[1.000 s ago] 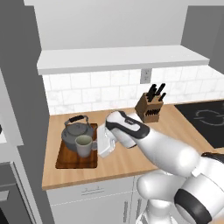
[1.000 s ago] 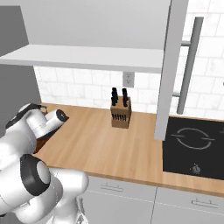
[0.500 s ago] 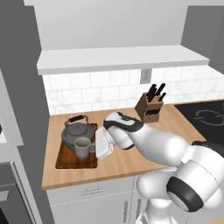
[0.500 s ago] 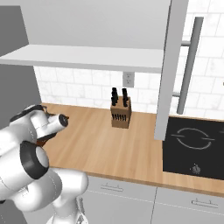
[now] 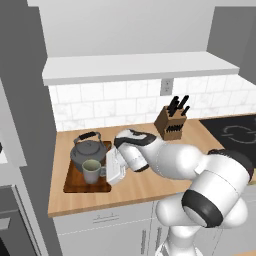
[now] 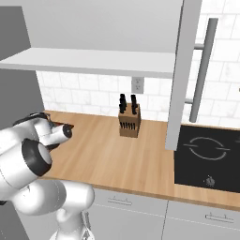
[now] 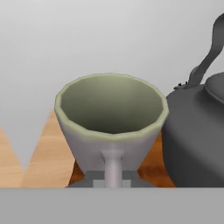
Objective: Pick the kettle from the counter and place it on the tray. Then pick the mug from the cabinet and place it on the tray. Then close the cabinet doors.
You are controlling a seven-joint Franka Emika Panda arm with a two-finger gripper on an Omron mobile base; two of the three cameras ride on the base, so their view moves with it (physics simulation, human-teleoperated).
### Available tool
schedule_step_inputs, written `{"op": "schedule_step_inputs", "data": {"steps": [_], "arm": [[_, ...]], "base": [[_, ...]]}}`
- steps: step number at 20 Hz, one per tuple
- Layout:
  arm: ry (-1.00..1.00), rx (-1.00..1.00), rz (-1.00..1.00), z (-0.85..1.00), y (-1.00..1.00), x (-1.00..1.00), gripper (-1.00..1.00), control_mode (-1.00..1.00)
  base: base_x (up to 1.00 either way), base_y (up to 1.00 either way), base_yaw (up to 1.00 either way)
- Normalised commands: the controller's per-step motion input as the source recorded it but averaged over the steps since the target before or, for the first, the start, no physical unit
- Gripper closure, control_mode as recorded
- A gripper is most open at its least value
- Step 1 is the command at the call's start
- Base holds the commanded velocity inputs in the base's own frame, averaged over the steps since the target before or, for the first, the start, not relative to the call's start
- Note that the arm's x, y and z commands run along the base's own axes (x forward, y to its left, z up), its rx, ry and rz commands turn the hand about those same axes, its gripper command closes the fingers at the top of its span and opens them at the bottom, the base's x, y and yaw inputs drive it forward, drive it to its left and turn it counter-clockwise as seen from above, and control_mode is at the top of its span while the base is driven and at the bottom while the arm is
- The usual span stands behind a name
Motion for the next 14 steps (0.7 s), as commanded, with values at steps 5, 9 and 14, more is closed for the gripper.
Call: {"op": "schedule_step_inputs", "data": {"steps": [5,9,14], "arm": [[0.02,0.00,0.00,-0.17,0.07,0.07,1.00,-1.00],[0.00,0.00,0.00,-0.17,0.07,0.11,1.00,-1.00],[0.00,0.00,0.00,-0.18,0.05,0.13,1.00,-1.00]], "base": [[0.00,0.00,0.00],[0.00,0.00,0.00],[0.00,0.00,0.00]]}}
